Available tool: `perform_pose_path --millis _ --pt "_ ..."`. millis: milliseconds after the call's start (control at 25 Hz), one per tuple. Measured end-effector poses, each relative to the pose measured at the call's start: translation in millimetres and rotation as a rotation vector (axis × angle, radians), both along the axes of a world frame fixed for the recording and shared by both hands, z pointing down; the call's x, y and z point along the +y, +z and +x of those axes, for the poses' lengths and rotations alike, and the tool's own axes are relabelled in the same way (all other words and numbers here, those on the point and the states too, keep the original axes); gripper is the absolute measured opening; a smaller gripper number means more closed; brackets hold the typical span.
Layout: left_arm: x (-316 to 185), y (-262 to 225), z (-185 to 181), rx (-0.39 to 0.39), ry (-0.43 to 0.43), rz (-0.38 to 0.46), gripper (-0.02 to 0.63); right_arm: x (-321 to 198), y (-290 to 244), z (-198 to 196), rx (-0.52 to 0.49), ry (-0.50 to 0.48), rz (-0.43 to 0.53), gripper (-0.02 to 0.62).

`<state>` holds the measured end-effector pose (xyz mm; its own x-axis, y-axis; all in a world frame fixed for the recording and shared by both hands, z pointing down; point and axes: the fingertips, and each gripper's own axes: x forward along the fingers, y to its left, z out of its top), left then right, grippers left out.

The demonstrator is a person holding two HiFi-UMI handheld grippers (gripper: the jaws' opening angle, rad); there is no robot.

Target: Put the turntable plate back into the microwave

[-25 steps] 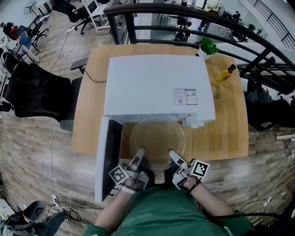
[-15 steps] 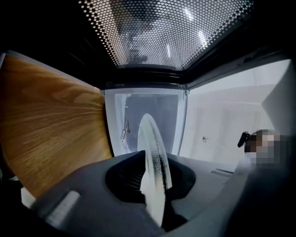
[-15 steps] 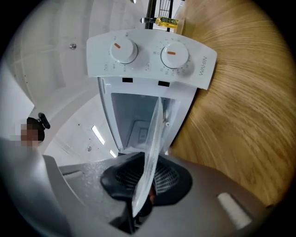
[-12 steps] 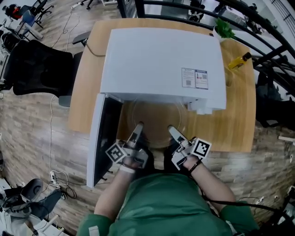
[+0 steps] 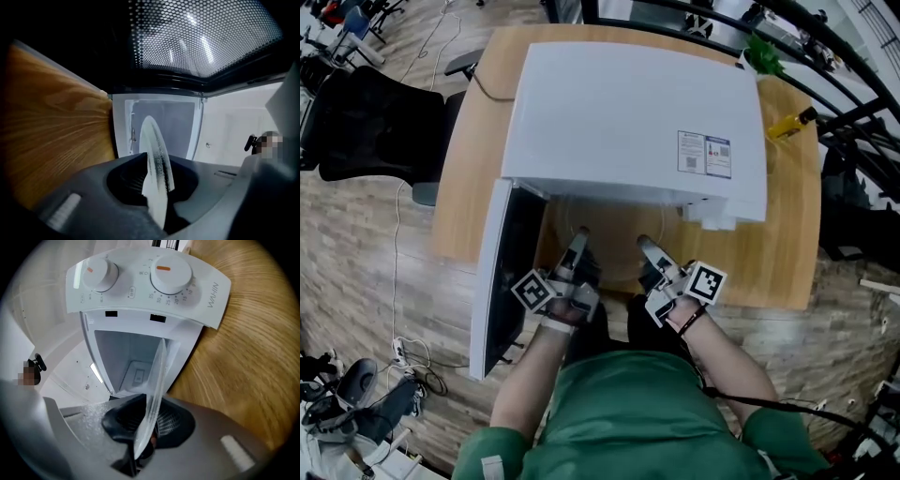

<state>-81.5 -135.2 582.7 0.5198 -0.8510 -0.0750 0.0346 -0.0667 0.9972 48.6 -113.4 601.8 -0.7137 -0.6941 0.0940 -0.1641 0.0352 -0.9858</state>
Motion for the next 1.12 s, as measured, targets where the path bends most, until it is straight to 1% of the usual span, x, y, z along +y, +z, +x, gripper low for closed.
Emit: perform_pose_path --millis 160,360,680,760,880,920,1040,1120 --pt "-9 8 -2 -0.003 -0.001 -0.002 0.046 -8 9 -2 0.008 -0.001 -0.012 0.056" --pt "-19 19 -3 0.006 -0.014 -0.027 0.046 -18 20 -3 0.020 0.009 -0.029 0.058" --pt "-31 32 -4 -0.013 -0.018 -0.062 0.039 -29 32 -3 0.044 0.024 -0.054 0.057" --pt "-33 37 -5 -0.021 -0.036 -0.092 0.035 -32 33 -5 0.052 0.023 -0.066 0.058" --pt "-39 41 -9 -0.020 -0.102 -0.152 0.034 -35 33 -9 0.066 0.011 -0.066 0.057" --pt "-41 41 -10 -0.020 -0.119 -0.163 0.035 -37 33 -11 0.066 0.003 -0.057 0.061" --pt "-49 38 -7 -0.012 -0.132 -0.171 0.035 -36 26 -20 0.054 -0.034 -0.031 0.150" --pt "-53 37 -6 -0.007 -0.136 -0.175 0.035 -29 22 -31 0.036 -0.063 -0.033 0.159"
